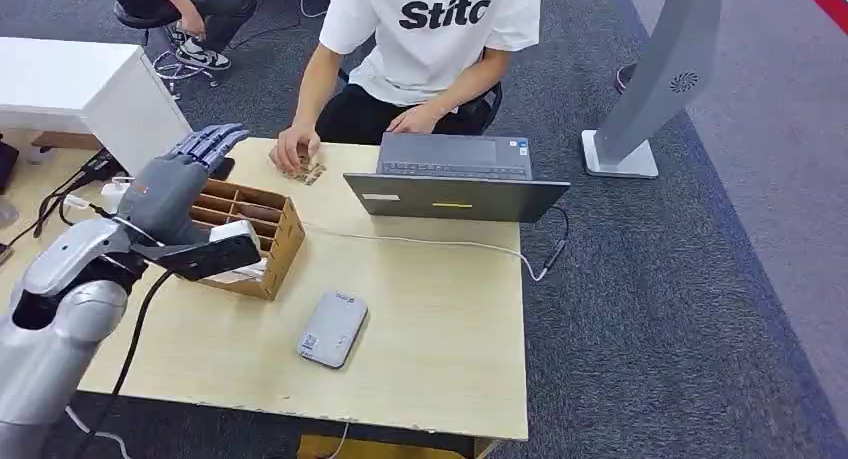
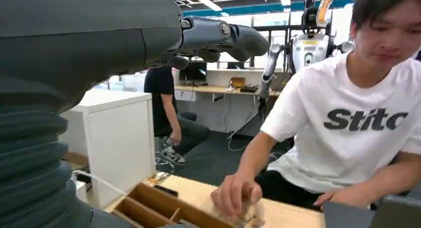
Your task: Pass the card to the sensor for recognition and then transmit it.
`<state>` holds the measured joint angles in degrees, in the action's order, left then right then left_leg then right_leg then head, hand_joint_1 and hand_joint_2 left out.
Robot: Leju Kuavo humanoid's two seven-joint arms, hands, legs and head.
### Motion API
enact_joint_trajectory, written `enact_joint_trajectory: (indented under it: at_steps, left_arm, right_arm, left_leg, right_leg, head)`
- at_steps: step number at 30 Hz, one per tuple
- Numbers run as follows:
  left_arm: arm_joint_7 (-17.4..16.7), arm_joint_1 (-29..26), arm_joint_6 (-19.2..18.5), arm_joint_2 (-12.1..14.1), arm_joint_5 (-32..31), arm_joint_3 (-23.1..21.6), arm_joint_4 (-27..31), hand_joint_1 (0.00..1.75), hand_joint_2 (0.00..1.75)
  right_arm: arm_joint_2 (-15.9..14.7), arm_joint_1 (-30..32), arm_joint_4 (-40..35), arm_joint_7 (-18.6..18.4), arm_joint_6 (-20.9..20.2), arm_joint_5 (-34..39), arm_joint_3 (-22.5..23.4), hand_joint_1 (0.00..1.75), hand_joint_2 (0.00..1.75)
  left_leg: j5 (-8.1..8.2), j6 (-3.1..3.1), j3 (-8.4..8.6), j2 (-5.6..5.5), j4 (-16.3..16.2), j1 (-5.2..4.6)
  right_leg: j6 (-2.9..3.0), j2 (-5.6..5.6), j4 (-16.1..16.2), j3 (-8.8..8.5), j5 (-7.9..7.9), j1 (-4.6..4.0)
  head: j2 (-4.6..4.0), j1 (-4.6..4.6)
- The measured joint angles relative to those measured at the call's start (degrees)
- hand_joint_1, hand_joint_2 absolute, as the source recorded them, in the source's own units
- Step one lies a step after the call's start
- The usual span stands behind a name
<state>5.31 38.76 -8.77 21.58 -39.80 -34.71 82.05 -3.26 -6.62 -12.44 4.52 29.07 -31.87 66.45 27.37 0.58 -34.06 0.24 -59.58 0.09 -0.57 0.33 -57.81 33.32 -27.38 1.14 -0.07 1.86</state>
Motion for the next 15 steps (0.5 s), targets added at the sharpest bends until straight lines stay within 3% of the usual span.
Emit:
enact_joint_trajectory:
  at_steps: [3, 15]
  left_arm:
    - [0.0, -2.5, 0.0, 3.6, 0.5, 0.0, 2.1, 0.00, 1.75]
    - [-0.3, -7.5, 0.4, 9.5, 2.3, 0.0, 6.5, 0.00, 1.75]
  right_arm:
    - [0.0, 0.2, 0.0, 0.0, 0.0, 0.1, 0.3, 0.00, 1.75]
    - [0.2, 0.3, 0.0, 0.0, 0.2, 0.3, 0.4, 0.00, 1.75]
  left_leg:
    - [0.00, 0.00, -0.02, -0.03, 0.0, 0.01]
    - [0.00, 0.00, -0.02, 0.00, 0.0, 0.00]
  right_leg:
    - [0.01, -0.04, 0.0, 0.04, -0.03, -0.02]
    - [0.02, -0.02, 0.0, 0.02, -0.03, 0.00]
  head:
    - [0.00, -0.02]
    - [0.00, 0.00]
